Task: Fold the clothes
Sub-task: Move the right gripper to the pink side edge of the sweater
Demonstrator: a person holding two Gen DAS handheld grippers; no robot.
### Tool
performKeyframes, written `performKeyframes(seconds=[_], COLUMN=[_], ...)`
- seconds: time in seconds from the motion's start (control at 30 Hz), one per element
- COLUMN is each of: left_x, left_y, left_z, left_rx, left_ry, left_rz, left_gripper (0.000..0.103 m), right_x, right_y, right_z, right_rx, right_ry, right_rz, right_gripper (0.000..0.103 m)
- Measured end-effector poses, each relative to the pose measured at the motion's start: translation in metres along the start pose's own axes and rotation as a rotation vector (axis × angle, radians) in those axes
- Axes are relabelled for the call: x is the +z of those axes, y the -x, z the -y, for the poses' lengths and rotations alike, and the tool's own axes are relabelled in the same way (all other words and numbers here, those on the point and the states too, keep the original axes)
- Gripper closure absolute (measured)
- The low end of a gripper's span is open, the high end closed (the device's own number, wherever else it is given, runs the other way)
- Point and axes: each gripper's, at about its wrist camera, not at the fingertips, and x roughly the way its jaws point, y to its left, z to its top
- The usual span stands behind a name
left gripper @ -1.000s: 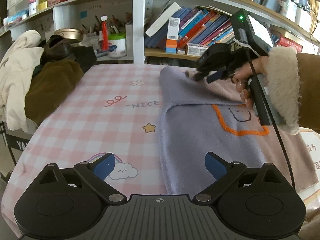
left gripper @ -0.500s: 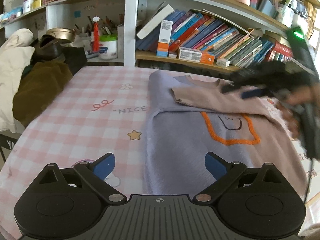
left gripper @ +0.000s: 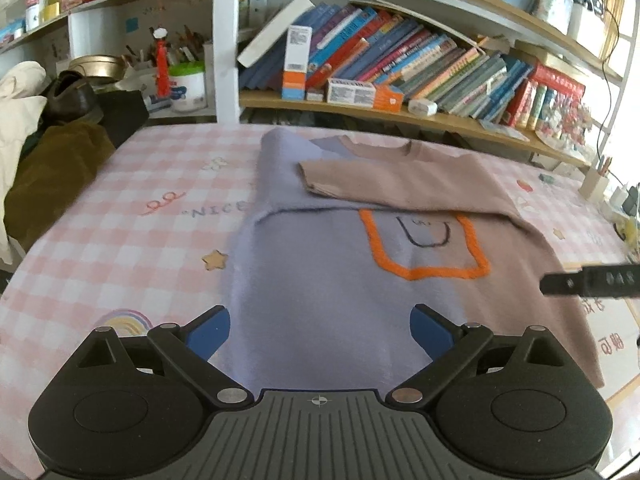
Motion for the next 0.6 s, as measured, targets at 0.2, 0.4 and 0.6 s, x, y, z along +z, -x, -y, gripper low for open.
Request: performKeyframes(seconds=[0.2, 0.4, 0.6], left_x=[-0.012, -0.029, -0.049], left_y=[0.007, 0.023, 0.036], left_z=[0.02, 0.04, 0.047], left_rx=[0.033, 0.059, 0.107], left_ry=[0.043, 0.04, 0.042], left_rz=[-0.029, -0.049, -0.077], left_gripper=[0.004, 0.004, 0.004], right_x=[-0.029, -0.051, -0.069], right_y=[0.02, 0.032, 0.041], right_z=[0.024, 0.053, 0.064], right_rx=[-0.052, -0.054, -0.025], right_ry=[-0.006, -0.04, -0.038], right_rz=[-0.019, -0.048, -0.066], right_gripper=[0.009, 0.006, 0.006])
